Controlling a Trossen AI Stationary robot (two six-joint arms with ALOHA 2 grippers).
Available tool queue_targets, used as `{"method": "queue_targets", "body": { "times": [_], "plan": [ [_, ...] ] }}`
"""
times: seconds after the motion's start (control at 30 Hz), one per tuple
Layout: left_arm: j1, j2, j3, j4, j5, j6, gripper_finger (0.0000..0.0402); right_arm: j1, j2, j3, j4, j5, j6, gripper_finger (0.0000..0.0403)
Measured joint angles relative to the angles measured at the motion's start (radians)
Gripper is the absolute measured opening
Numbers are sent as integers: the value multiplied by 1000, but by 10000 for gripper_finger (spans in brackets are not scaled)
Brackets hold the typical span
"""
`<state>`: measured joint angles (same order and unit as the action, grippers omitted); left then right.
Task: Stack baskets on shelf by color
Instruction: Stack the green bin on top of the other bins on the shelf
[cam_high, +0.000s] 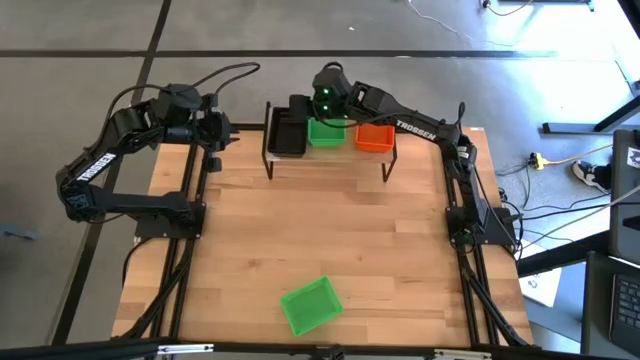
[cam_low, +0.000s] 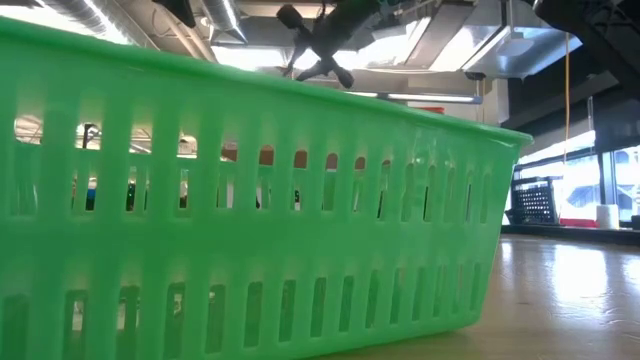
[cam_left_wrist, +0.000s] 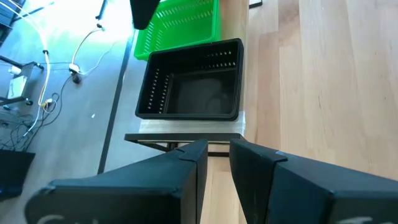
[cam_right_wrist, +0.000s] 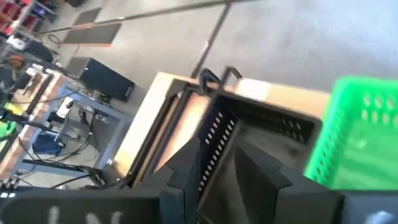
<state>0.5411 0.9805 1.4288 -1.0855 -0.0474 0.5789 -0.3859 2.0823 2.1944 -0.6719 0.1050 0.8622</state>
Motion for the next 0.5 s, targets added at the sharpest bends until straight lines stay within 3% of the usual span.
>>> {"method": "queue_targets", "body": {
  "times": [0.13,0.27,0.5],
  "plan": [
    [0,0,0,0,0,-1,60,7,-16,0,30,-6,-171,95],
    [0,0,0,-1,0,-42,60,40,-57,2,0,-63,-456,95],
    [0,0,0,-4,6,-144,60,141,-109,2,-241,-233,-979,95]
  ]
}}
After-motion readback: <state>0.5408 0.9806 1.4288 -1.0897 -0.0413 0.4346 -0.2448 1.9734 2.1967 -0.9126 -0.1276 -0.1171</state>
